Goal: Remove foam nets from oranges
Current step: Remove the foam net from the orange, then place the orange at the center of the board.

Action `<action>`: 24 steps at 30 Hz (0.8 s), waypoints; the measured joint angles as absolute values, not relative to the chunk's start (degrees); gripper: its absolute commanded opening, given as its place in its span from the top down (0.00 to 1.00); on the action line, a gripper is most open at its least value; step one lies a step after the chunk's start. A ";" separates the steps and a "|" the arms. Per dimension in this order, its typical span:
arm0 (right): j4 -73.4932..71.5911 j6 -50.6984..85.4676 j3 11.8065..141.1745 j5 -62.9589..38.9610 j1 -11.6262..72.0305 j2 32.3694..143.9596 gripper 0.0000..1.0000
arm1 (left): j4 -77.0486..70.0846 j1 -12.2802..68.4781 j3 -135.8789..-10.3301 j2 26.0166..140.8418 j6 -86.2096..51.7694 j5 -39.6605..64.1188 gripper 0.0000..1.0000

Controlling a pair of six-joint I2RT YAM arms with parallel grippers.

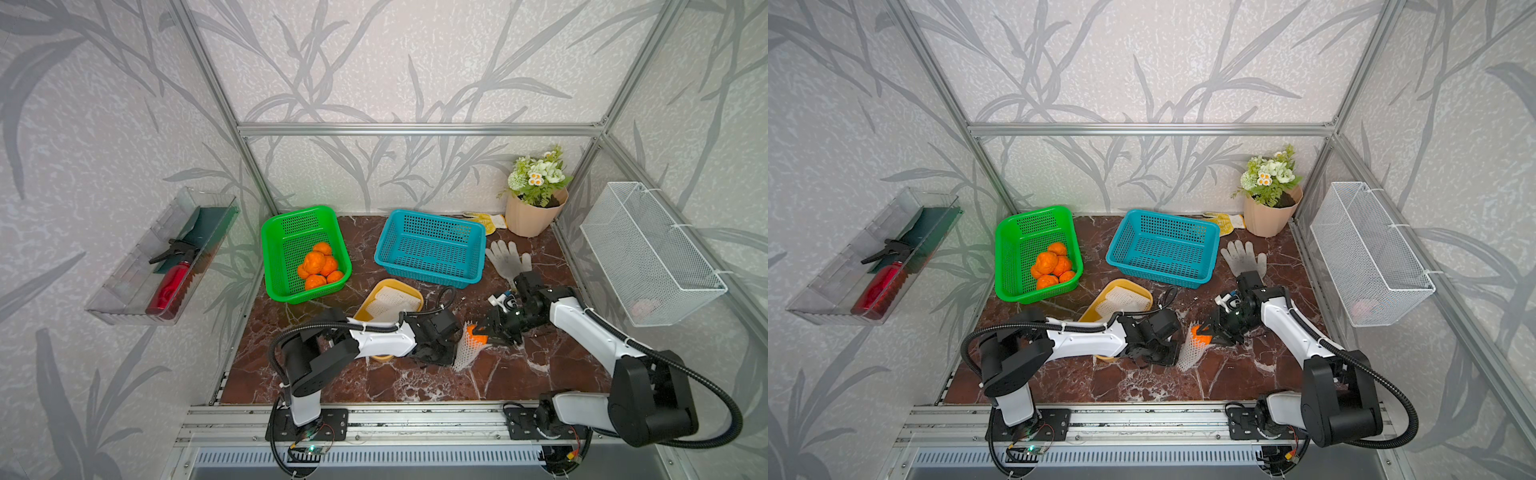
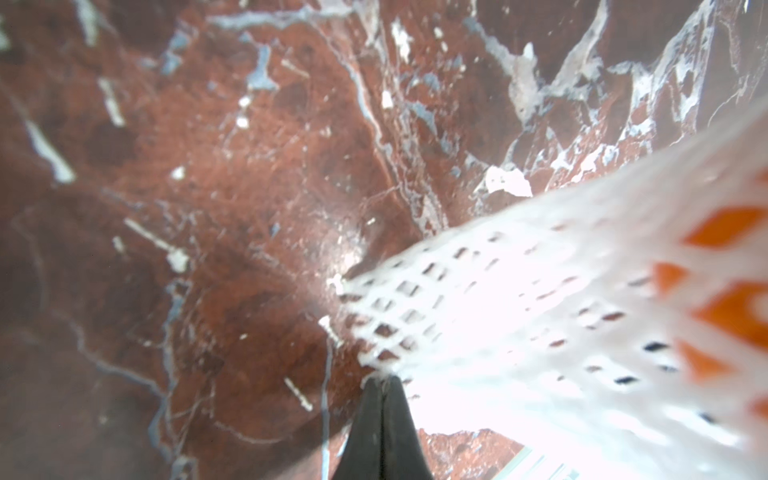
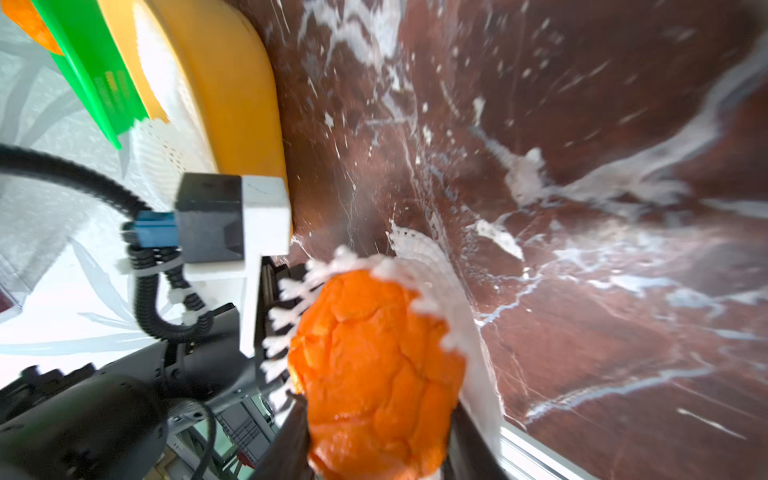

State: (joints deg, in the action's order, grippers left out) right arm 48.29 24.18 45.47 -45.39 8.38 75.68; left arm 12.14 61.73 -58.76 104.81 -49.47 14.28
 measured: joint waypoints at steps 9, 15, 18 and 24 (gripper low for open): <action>48.77 26.35 45.54 -45.08 -0.86 73.01 0.68 | 12.86 61.01 -60.84 106.32 -48.34 15.18 0.97; 43.51 31.46 46.04 -43.59 -4.03 72.95 0.67 | 13.76 60.40 -61.54 106.63 -47.27 15.62 0.98; 41.15 32.47 46.41 -41.21 -4.10 75.00 0.67 | 14.68 59.92 -61.82 106.50 -46.46 15.55 0.97; 38.57 32.34 46.98 -35.92 -4.08 81.14 0.48 | 18.83 59.09 -62.63 104.66 -44.51 14.57 0.96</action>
